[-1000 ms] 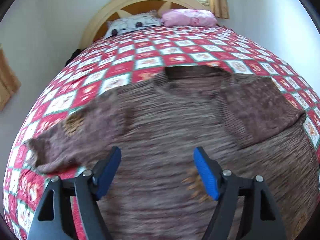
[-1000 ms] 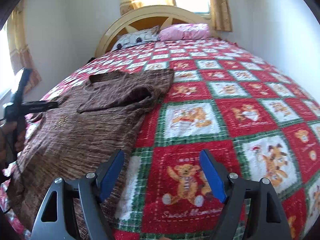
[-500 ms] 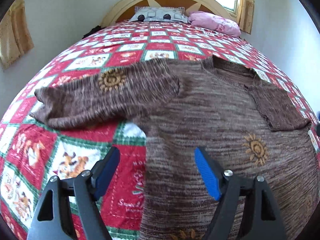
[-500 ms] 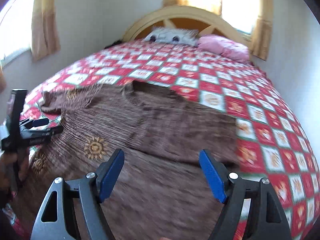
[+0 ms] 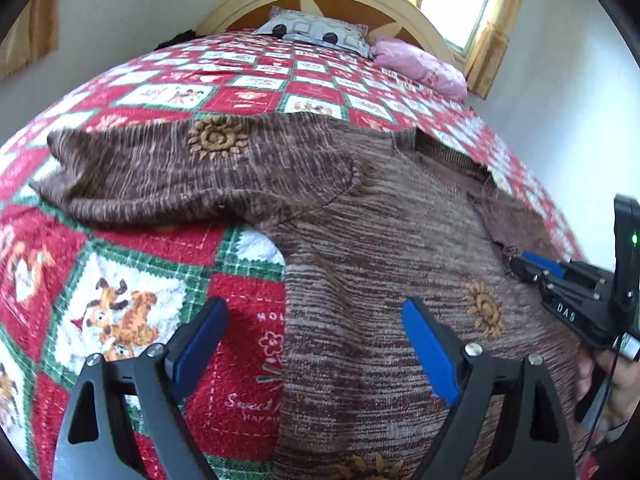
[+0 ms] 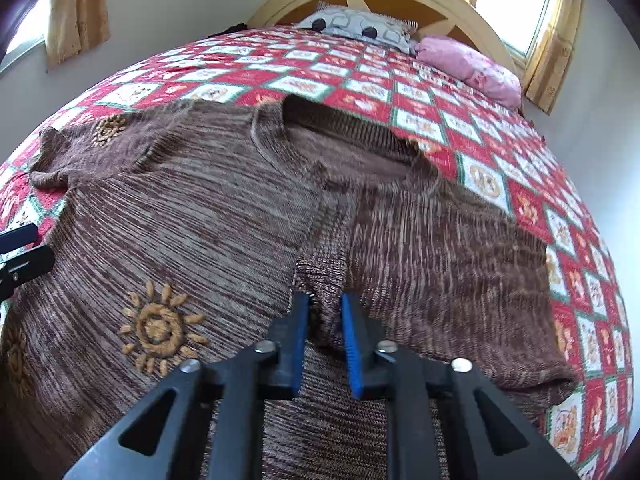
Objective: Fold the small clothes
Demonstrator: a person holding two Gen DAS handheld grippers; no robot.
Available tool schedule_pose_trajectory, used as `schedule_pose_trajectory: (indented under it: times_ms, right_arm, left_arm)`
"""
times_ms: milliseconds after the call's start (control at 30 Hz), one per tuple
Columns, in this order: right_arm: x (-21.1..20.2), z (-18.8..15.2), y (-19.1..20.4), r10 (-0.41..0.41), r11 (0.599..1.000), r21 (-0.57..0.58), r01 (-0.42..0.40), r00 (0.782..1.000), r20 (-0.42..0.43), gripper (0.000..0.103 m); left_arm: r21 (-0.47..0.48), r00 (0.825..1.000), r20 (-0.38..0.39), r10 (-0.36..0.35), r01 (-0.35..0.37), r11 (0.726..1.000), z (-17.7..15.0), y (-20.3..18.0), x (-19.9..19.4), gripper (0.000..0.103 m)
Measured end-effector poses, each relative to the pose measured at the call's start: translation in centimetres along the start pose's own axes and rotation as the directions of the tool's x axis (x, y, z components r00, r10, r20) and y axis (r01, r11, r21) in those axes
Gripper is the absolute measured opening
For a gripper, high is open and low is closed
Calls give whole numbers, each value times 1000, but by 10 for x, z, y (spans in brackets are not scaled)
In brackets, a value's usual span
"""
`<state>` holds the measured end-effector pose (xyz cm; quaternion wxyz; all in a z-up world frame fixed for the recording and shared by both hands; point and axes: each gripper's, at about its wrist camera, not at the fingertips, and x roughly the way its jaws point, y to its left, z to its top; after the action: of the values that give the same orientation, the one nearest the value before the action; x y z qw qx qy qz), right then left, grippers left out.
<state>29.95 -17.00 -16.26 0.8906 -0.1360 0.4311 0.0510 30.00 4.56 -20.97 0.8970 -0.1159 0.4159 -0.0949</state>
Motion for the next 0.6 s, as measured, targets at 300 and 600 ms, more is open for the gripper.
schedule_pose_trajectory:
  times_ms: [300,600]
  right_arm:
    - [16,5,20,13,1000,-14,-14,998,-66,19]
    - [-44,-2,-61,-37,994,101,29,997,71,59]
  left_arm:
    - [-2,1000,4,-4,4,1000,0,0,-1,91]
    - [-1,1000,3,-3,3,1000,-1,0,-1,92]
